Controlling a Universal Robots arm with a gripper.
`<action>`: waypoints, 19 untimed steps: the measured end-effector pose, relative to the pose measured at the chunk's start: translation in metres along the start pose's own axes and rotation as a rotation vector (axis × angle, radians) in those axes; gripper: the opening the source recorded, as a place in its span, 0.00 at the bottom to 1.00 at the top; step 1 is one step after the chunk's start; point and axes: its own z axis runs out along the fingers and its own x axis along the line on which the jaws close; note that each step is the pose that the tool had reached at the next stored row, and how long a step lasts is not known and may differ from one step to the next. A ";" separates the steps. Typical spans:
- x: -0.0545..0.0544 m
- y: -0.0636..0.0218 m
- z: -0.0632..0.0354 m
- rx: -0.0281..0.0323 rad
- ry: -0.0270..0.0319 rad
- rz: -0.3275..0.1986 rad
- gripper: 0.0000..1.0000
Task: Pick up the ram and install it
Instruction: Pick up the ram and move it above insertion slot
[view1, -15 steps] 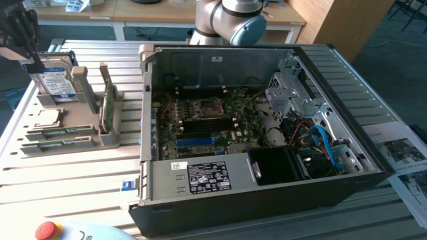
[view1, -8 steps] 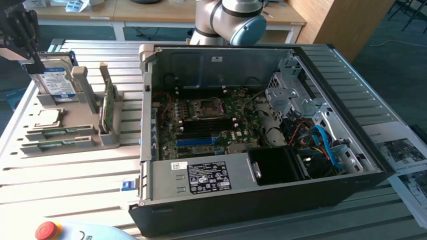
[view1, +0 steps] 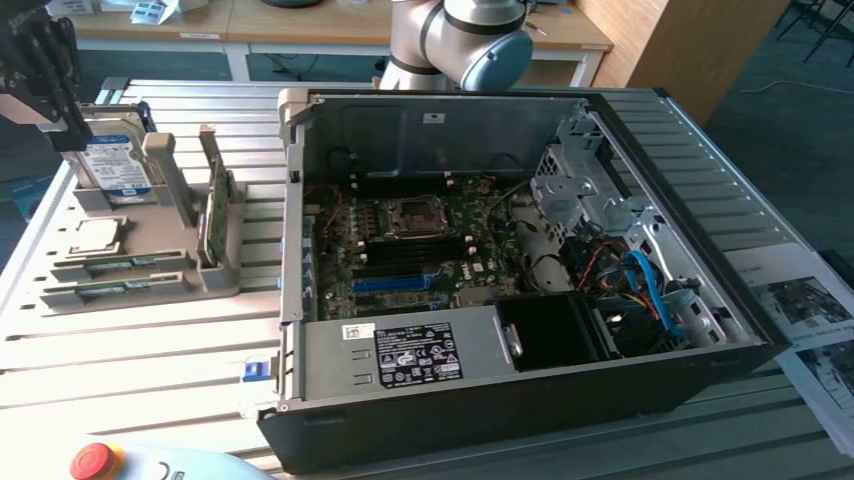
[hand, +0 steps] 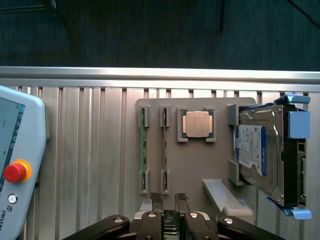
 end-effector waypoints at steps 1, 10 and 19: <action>0.000 0.0000 0.0000 0.0000 0.0000 0.000 0.24; 0.000 0.0000 0.0000 0.0000 0.0000 0.000 0.24; 0.002 0.0006 0.0120 0.0009 0.0000 0.000 0.24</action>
